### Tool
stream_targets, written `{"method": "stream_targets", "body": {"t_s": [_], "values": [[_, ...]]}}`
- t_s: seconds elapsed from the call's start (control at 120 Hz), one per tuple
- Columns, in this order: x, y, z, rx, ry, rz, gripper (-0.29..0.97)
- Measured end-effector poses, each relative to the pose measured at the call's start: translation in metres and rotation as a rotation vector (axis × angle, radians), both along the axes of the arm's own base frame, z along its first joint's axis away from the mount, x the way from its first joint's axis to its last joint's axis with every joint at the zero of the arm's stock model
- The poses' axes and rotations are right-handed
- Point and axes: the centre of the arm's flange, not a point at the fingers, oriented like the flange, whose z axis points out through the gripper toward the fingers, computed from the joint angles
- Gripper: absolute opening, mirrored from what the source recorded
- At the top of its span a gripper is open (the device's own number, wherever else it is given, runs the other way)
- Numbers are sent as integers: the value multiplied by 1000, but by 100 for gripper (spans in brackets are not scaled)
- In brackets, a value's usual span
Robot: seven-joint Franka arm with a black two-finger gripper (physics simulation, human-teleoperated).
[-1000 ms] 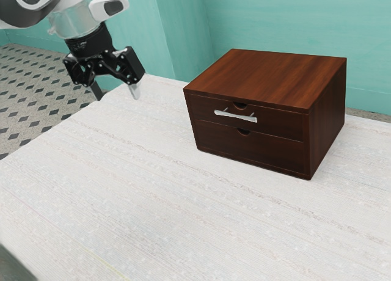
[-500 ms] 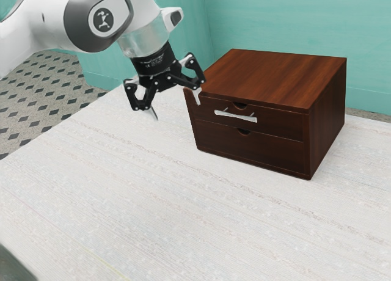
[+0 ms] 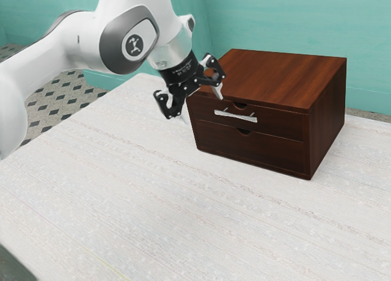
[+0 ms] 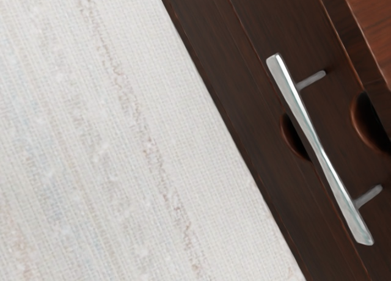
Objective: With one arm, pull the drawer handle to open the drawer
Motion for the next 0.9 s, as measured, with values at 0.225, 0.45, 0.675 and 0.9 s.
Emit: {"method": "stream_targets", "body": {"t_s": [0.225,0.45,0.675,0.9], "values": [[11,2,-31,-37,-36,107,68],[27,1,-51,-62,-68,186,68],[39,3,-64,-80,-86,246,68],[48,8,-80,-88,-82,291,68]]}}
